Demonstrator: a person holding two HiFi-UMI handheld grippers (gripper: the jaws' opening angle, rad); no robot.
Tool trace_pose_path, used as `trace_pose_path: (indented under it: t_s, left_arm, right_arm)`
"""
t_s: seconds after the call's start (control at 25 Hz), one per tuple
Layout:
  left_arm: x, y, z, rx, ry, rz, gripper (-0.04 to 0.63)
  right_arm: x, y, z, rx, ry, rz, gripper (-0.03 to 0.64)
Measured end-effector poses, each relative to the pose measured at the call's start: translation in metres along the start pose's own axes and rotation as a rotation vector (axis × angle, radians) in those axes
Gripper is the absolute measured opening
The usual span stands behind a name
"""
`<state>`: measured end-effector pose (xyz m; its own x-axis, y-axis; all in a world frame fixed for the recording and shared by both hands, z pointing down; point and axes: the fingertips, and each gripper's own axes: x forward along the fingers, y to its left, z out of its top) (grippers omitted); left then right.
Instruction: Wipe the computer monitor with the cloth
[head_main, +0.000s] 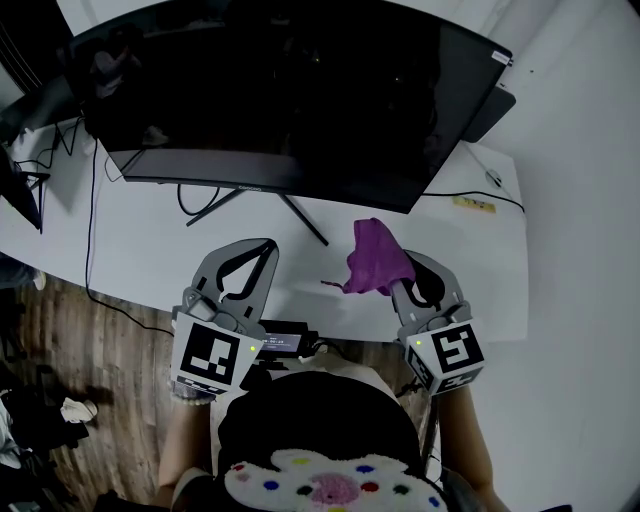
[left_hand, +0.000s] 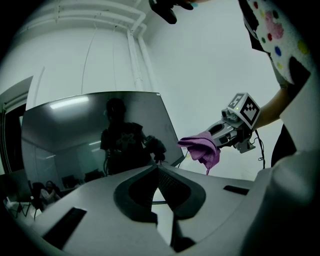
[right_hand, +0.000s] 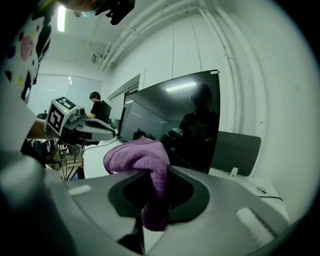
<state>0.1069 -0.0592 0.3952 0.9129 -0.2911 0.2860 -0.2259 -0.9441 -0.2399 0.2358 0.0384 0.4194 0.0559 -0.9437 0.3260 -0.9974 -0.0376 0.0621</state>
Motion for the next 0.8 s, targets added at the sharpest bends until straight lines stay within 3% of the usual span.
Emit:
trace_pose_path:
  t_s: [0.8]
  left_arm:
    - [0.0032, -0.0010, 0.0000, 0.003, 0.005, -0.005, 0.006]
  right_arm:
    - [0.0036, 0.0015, -0.0018, -0.010, 0.011, 0.015, 0.068]
